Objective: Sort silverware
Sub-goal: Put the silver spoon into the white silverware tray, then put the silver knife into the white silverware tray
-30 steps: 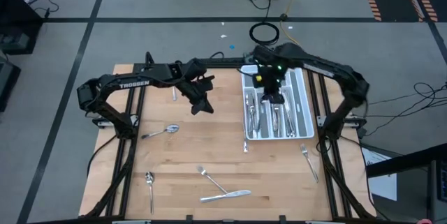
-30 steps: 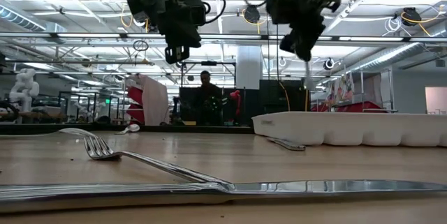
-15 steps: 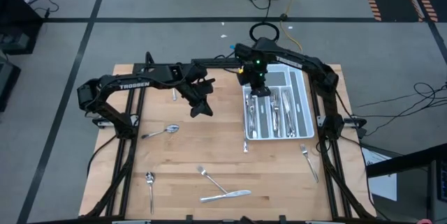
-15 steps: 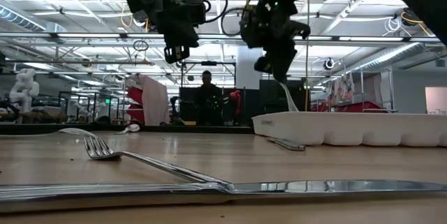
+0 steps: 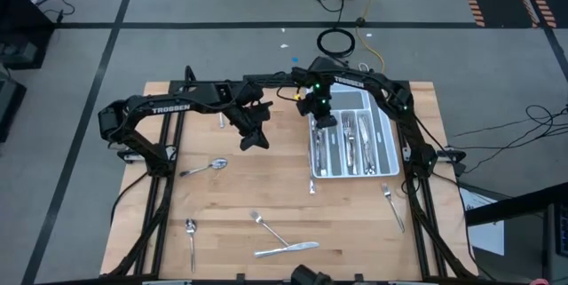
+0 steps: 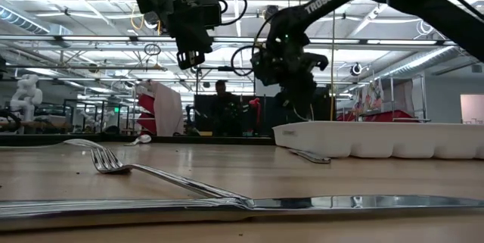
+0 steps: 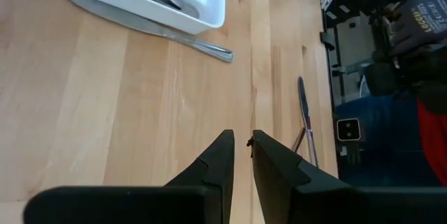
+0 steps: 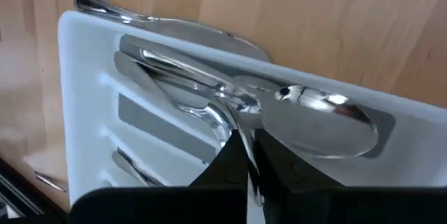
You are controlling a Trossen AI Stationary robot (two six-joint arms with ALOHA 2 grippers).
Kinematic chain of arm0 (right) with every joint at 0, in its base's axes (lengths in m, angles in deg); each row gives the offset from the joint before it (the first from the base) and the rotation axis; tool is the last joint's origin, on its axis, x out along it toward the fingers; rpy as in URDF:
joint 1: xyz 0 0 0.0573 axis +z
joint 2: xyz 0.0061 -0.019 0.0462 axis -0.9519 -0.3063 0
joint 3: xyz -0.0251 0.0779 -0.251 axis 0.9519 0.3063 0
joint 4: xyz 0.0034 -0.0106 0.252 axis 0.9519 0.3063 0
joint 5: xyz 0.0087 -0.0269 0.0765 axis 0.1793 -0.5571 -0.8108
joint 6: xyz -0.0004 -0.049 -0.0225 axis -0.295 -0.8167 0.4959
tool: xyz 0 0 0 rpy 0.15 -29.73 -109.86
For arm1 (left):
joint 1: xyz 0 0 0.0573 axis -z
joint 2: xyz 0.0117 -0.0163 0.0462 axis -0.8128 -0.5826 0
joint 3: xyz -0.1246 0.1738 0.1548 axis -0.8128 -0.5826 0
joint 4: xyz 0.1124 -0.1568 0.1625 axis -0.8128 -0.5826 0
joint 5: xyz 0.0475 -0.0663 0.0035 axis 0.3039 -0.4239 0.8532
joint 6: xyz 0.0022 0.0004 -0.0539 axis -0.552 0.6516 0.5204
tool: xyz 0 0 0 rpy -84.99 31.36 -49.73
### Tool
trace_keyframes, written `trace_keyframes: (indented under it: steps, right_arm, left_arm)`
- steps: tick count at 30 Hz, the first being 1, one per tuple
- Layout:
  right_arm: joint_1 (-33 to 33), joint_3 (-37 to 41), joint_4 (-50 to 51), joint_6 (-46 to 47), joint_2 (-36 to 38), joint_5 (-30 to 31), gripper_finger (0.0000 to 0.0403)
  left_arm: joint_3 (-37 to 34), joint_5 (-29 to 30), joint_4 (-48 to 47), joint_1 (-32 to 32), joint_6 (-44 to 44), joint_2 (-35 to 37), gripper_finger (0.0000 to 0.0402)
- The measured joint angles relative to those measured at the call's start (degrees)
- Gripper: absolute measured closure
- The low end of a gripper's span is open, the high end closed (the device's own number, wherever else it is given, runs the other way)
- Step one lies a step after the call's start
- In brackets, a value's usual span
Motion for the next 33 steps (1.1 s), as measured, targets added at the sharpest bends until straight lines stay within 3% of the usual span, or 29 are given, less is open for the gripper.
trace_keyframes:
  steps: [8,19,23,28,33]
  right_arm:
    - [-1.47,0.05,-1.90,1.69,-1.50,0.64,0.0385]
    - [-2.04,0.05,-3.06,5.29,-0.94,1.17,0.0267]
    - [-1.96,0.05,-2.87,6.30,1.24,1.08,0.0240]
    - [-1.89,0.05,-2.93,6.58,7.87,2.24,0.0234]
    - [-0.53,0.02,-1.78,11.40,17.77,1.38,0.0234]
  left_arm:
    - [-0.02,1.40,0.11,0.00,-1.11,0.00,0.0345]
    - [-0.02,9.78,0.10,-0.07,-1.10,0.00,0.0345]
    - [-0.04,15.93,0.04,-0.04,2.50,0.00,0.0345]
    - [-0.04,21.10,0.14,0.97,4.02,0.00,0.0345]
    - [-1.76,33.56,1.34,4.82,10.95,0.00,0.0345]
